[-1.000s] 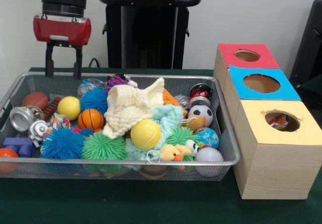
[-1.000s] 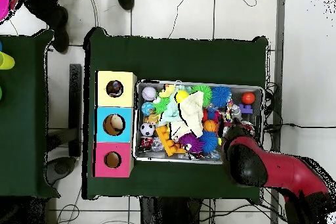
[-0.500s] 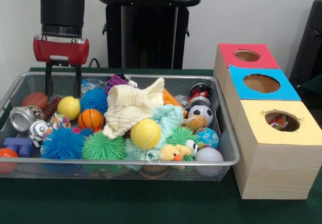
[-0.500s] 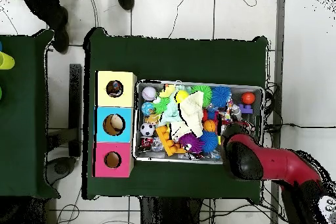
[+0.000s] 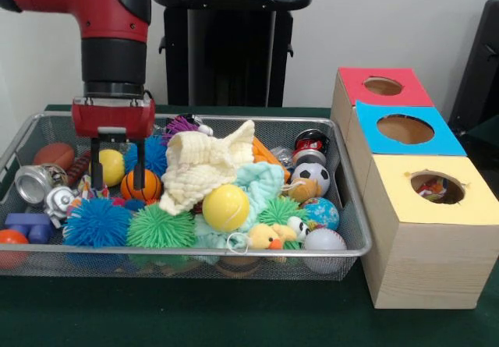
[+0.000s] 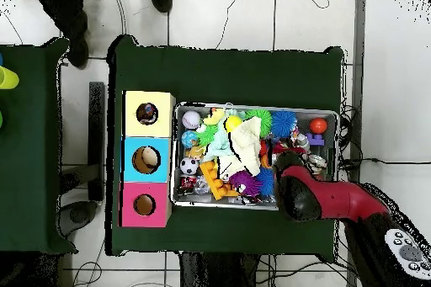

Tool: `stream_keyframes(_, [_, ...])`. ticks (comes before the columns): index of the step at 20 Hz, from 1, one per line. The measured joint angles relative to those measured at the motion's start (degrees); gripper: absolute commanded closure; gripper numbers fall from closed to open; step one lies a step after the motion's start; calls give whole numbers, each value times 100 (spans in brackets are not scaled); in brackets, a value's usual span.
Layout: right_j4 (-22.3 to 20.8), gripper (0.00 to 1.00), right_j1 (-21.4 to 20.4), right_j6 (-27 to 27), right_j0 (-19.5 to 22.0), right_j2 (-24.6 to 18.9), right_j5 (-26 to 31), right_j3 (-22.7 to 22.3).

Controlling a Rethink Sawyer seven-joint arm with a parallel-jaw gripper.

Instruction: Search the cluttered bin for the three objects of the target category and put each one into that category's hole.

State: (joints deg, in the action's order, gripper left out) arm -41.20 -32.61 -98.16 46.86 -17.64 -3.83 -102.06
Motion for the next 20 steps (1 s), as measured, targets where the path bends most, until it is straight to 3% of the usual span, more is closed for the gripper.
stream_keyframes(9, [1,0,308,0,-469,747,-155,413])
stream_keyframes(20, [1,0,220,0,-499,1052,-157,503])
